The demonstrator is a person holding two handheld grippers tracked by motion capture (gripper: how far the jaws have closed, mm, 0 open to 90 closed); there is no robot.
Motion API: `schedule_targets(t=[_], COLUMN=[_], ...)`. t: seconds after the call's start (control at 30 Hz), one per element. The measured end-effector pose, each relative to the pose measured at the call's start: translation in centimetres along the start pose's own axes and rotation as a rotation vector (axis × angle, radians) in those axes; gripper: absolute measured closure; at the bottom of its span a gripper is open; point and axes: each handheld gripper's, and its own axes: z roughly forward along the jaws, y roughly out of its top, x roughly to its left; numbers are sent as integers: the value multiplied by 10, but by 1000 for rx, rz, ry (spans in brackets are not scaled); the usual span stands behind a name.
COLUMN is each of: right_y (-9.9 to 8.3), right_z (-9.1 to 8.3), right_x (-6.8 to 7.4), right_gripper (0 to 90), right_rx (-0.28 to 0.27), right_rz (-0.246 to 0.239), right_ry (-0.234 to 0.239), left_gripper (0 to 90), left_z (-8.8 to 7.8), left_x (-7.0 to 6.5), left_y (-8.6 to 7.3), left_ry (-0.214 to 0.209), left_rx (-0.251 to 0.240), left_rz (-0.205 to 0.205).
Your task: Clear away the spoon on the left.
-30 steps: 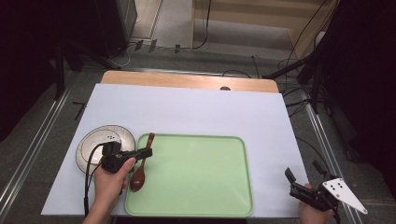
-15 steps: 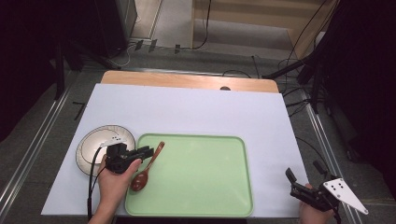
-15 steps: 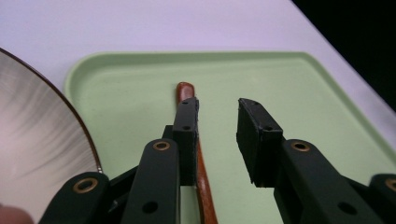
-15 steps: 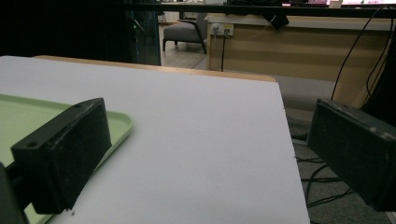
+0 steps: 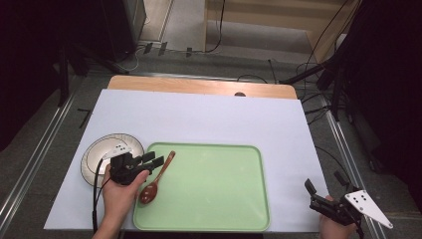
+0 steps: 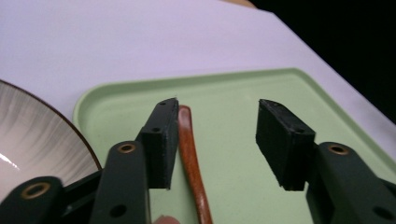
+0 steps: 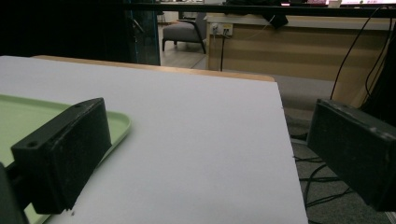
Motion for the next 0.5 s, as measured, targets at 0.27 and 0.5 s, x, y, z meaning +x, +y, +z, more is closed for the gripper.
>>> schedule_targets(t=[0.27, 0.5], right_y=[0, 1], right_z=[1, 0], right_x=[0, 0], right_gripper=[0, 0], right_rx=[4, 0], right_rz=[-2, 2], right_ry=[-1, 0], left_gripper=[351, 182], left_z=[-10, -27], left_x=[-8, -11], left_y=[6, 9], left_ry=[-18, -19], left_rx=[-27, -70], left_rz=[65, 120])
